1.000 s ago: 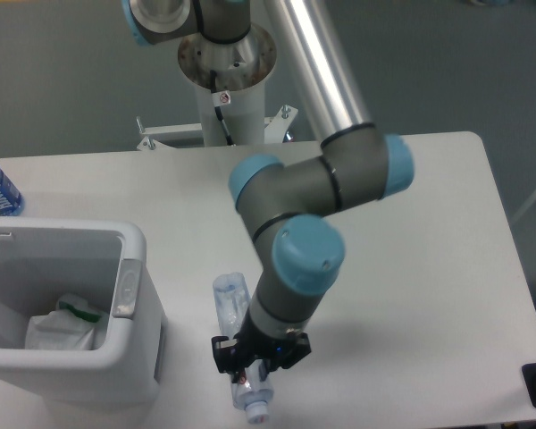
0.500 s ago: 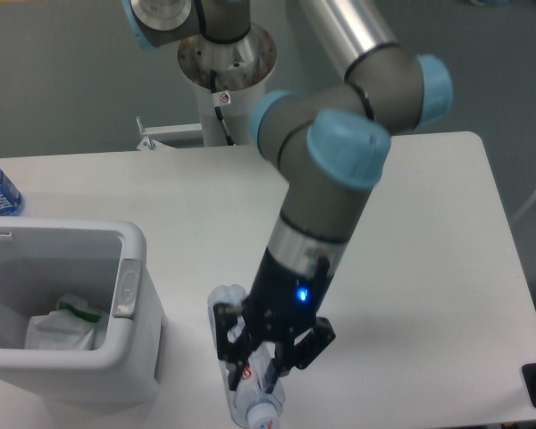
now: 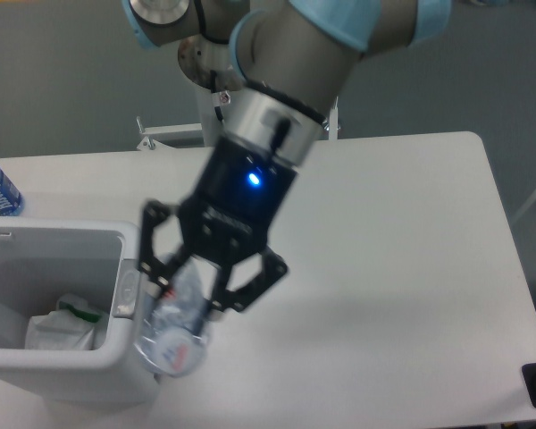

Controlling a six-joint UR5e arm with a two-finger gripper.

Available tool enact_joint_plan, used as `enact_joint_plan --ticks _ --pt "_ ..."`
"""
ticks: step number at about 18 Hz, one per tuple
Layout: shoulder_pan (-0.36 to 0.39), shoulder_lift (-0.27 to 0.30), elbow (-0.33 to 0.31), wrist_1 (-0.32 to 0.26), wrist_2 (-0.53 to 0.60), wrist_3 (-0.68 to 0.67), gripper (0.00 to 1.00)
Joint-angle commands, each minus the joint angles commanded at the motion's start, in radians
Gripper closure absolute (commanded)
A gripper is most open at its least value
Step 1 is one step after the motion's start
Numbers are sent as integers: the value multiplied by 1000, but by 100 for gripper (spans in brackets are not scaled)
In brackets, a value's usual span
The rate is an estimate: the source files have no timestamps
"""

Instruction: Place the trash in the trash can

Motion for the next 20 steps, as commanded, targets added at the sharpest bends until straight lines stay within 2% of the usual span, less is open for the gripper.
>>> enact_joint_plan --ticks 6,9,10,11,13,14,17,20 --pt "-109 -26 -44 2 0 11 66" --pt "-138 -25 -83 8 1 34 54" --pt "-140 -22 -95 8 1 53 45" --pt "-140 -20 -106 8 1 73 23" --pt "-140 -15 -120 8 1 92 3" --pt "-140 -12 -126 8 1 94 0" --pt "-137 -9 -132 6 8 92 0" --pt "-86 -8 -132 6 9 92 0"
